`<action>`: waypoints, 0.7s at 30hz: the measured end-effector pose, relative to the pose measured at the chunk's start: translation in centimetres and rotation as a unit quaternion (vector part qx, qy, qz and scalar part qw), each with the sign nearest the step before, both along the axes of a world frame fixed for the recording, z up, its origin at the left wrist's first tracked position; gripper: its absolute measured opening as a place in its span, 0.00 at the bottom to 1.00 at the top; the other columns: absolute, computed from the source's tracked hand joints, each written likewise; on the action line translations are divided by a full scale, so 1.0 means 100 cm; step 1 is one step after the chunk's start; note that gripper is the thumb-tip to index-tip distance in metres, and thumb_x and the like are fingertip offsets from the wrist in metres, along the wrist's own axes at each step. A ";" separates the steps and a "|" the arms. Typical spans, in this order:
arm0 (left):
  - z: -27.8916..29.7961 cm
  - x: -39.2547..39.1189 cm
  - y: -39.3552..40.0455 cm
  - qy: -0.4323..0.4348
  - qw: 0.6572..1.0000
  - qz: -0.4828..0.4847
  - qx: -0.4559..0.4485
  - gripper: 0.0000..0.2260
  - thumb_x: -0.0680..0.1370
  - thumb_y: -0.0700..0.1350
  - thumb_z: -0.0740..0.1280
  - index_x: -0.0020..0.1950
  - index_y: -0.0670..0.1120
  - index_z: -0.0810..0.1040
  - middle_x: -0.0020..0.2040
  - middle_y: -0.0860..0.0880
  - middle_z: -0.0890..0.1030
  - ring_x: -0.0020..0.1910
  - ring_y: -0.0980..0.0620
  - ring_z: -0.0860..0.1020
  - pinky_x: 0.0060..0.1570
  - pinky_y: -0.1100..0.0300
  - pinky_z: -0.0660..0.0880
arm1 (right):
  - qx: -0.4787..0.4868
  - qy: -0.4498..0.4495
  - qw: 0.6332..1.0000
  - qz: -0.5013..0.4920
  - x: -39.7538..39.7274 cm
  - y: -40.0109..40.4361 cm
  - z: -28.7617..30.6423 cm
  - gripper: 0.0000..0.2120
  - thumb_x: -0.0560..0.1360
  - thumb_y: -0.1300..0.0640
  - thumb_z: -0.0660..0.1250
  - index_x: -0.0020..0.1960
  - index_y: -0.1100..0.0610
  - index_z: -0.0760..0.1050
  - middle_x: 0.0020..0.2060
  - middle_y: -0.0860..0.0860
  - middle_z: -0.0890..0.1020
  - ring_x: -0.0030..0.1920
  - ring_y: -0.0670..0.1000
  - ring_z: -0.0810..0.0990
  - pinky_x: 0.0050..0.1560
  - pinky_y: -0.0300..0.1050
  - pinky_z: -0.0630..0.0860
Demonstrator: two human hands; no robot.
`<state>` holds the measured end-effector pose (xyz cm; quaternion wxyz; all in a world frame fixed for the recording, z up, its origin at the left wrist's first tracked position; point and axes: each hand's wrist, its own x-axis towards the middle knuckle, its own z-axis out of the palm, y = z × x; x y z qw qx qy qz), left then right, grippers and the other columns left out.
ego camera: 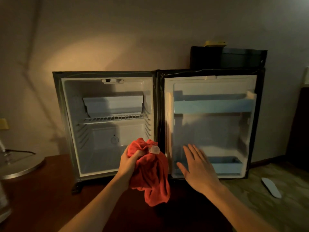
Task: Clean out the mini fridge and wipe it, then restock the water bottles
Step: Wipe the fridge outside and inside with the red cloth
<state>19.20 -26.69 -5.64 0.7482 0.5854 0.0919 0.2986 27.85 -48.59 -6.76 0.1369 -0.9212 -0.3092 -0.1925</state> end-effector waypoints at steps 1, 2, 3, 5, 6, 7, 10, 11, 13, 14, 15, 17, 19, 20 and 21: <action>0.000 0.001 0.000 -0.006 1.000 -0.010 -0.004 0.25 0.62 0.44 0.77 0.57 0.39 0.81 0.51 0.38 0.84 0.50 0.43 0.83 0.48 0.53 0.81 | 0.029 -0.008 0.999 0.025 -0.005 0.001 0.001 0.32 0.81 0.39 0.51 0.80 0.52 0.47 0.79 0.49 0.52 0.78 0.49 0.49 0.75 0.44 0.47; 0.002 0.002 0.000 -0.006 1.000 -0.016 -0.004 0.24 0.63 0.44 0.78 0.56 0.40 0.81 0.51 0.38 0.84 0.51 0.42 0.83 0.50 0.52 0.80 | 0.053 -0.008 0.997 0.061 -0.011 0.003 0.003 0.32 0.80 0.39 0.53 0.79 0.50 0.50 0.78 0.47 0.56 0.77 0.47 0.52 0.75 0.43 0.52; 0.004 0.002 0.000 -0.007 1.000 -0.014 0.001 0.19 0.66 0.42 0.77 0.55 0.40 0.81 0.51 0.39 0.84 0.50 0.43 0.83 0.51 0.52 0.80 | 0.073 0.001 0.992 0.107 -0.019 0.005 0.006 0.32 0.79 0.37 0.55 0.79 0.47 0.51 0.76 0.46 0.59 0.76 0.46 0.55 0.74 0.44 0.56; 0.011 -0.001 -0.004 -0.009 1.000 -0.027 0.009 0.12 0.72 0.38 0.73 0.54 0.41 0.81 0.49 0.40 0.85 0.49 0.45 0.84 0.51 0.51 0.81 | 0.110 0.041 0.970 0.214 -0.034 0.015 0.012 0.34 0.75 0.32 0.56 0.77 0.39 0.50 0.75 0.42 0.60 0.75 0.44 0.57 0.73 0.48 0.62; 0.015 -0.002 -0.006 -0.011 0.999 -0.044 0.015 0.13 0.72 0.39 0.73 0.56 0.41 0.81 0.50 0.40 0.85 0.50 0.44 0.84 0.52 0.50 0.81 | 0.126 0.061 0.955 0.260 -0.041 0.021 0.015 0.36 0.73 0.30 0.59 0.76 0.35 0.48 0.76 0.41 0.57 0.75 0.44 0.55 0.73 0.50 0.62; 0.018 -0.003 -0.008 -0.014 0.998 -0.057 0.024 0.17 0.71 0.43 0.75 0.59 0.41 0.80 0.52 0.40 0.84 0.52 0.43 0.83 0.53 0.49 0.80 | 0.141 0.071 0.943 0.292 -0.047 0.028 0.018 0.40 0.72 0.30 0.63 0.76 0.33 0.45 0.77 0.40 0.53 0.77 0.44 0.52 0.74 0.50 0.59; 0.028 -0.008 -0.013 -0.031 0.995 -0.059 0.071 0.26 0.65 0.50 0.80 0.59 0.44 0.79 0.52 0.41 0.84 0.52 0.44 0.83 0.51 0.50 0.80 | 0.186 0.035 0.935 0.300 -0.062 0.050 0.022 0.48 0.67 0.31 0.70 0.76 0.32 0.43 0.77 0.40 0.46 0.78 0.46 0.47 0.74 0.49 0.56; 0.031 -0.010 -0.015 -0.038 0.993 -0.066 0.089 0.24 0.67 0.47 0.80 0.59 0.44 0.78 0.52 0.42 0.84 0.52 0.45 0.83 0.51 0.51 0.80 | 0.207 0.007 0.935 0.288 -0.064 0.056 0.022 0.48 0.66 0.32 0.71 0.76 0.33 0.46 0.77 0.43 0.48 0.77 0.49 0.50 0.74 0.51 0.59; 0.035 -0.016 -0.017 -0.044 0.986 -0.101 0.122 0.18 0.72 0.42 0.76 0.60 0.45 0.76 0.52 0.44 0.84 0.53 0.47 0.83 0.50 0.54 0.80 | 0.238 -0.061 0.933 0.265 -0.063 0.067 0.023 0.45 0.66 0.35 0.73 0.75 0.38 0.53 0.75 0.49 0.56 0.74 0.53 0.61 0.69 0.57 0.68; 0.037 -0.019 -0.016 -0.042 0.982 -0.125 0.132 0.17 0.74 0.40 0.73 0.61 0.46 0.76 0.53 0.44 0.84 0.54 0.47 0.83 0.51 0.54 0.80 | 0.247 -0.087 0.931 0.255 -0.061 0.072 0.023 0.43 0.66 0.38 0.74 0.74 0.40 0.54 0.74 0.51 0.59 0.72 0.54 0.65 0.65 0.57 0.72; 0.037 -0.022 -0.014 -0.039 0.979 -0.146 0.135 0.17 0.75 0.39 0.72 0.63 0.48 0.76 0.55 0.44 0.83 0.55 0.47 0.82 0.53 0.51 0.80 | 0.257 -0.098 0.929 0.246 -0.060 0.076 0.025 0.43 0.67 0.39 0.74 0.73 0.40 0.54 0.72 0.52 0.60 0.69 0.55 0.67 0.62 0.57 0.74; 0.039 -0.026 -0.007 -0.045 0.975 -0.168 0.137 0.21 0.72 0.40 0.73 0.64 0.49 0.76 0.56 0.44 0.83 0.57 0.45 0.81 0.57 0.49 0.78 | 0.296 -0.089 0.920 0.240 -0.059 0.081 0.027 0.43 0.66 0.42 0.75 0.72 0.40 0.53 0.70 0.54 0.61 0.66 0.55 0.71 0.60 0.51 0.76; 0.041 -0.029 0.001 -0.047 0.970 -0.185 0.148 0.24 0.67 0.43 0.71 0.64 0.48 0.76 0.55 0.44 0.83 0.54 0.46 0.82 0.54 0.53 0.78 | 0.343 -0.078 0.902 0.250 -0.061 0.084 0.025 0.41 0.67 0.47 0.76 0.72 0.41 0.56 0.69 0.54 0.65 0.64 0.51 0.73 0.60 0.40 0.74; 0.041 -0.031 0.006 -0.047 0.968 -0.191 0.155 0.24 0.67 0.44 0.69 0.64 0.47 0.77 0.53 0.45 0.84 0.51 0.48 0.82 0.50 0.55 0.78 | 0.357 -0.078 0.895 0.256 -0.062 0.086 0.022 0.39 0.68 0.50 0.76 0.71 0.42 0.59 0.67 0.54 0.66 0.63 0.48 0.73 0.59 0.36 0.72; 0.041 -0.033 0.011 -0.046 0.966 -0.195 0.161 0.23 0.67 0.44 0.68 0.63 0.47 0.78 0.50 0.46 0.84 0.48 0.49 0.82 0.46 0.58 0.78 | 0.365 -0.080 0.890 0.260 -0.062 0.087 0.018 0.38 0.68 0.54 0.77 0.70 0.41 0.60 0.66 0.53 0.68 0.63 0.45 0.73 0.58 0.32 0.71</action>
